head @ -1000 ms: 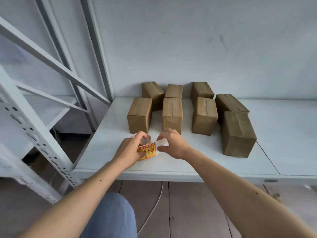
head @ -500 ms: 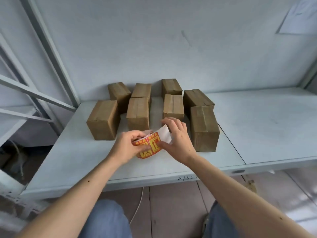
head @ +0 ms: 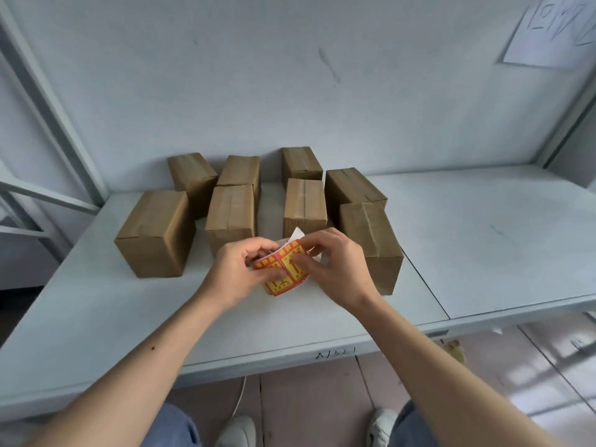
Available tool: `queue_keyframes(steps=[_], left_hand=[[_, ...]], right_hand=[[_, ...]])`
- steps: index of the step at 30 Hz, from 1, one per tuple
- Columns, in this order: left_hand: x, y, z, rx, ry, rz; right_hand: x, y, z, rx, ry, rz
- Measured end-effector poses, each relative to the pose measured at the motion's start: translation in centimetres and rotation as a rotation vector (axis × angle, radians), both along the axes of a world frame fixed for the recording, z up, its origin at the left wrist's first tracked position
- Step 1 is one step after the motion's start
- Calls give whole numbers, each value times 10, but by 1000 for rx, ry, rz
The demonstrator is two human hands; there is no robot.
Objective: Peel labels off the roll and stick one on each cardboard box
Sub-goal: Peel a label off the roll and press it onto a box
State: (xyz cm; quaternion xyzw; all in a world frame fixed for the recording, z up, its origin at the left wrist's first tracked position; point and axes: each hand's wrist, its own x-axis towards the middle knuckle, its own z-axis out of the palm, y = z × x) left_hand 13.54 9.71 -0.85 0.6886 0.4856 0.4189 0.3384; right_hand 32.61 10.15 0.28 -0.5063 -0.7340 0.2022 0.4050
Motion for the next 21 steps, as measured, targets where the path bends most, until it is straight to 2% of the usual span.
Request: queue_keyframes(steps=[4,10,12,17,19,21], left_hand=[[5,2,-1,-23,-34,5],[7,4,3,16,51,55],[6,4,-2,87,158,72],[12,1,-26,369,746,78],[16,1,-31,385,817,114],[21,0,-31,347,804,162]], right_hand=[[6,-3,1,-1,-4,-40],[15,-7,11,-51,54,-33],[22,-7,17,-59,109,-60],[59,12,41,-127,269,-179],[76,22,46,-168,315,-233],[91,31,48,-223,342,-263]])
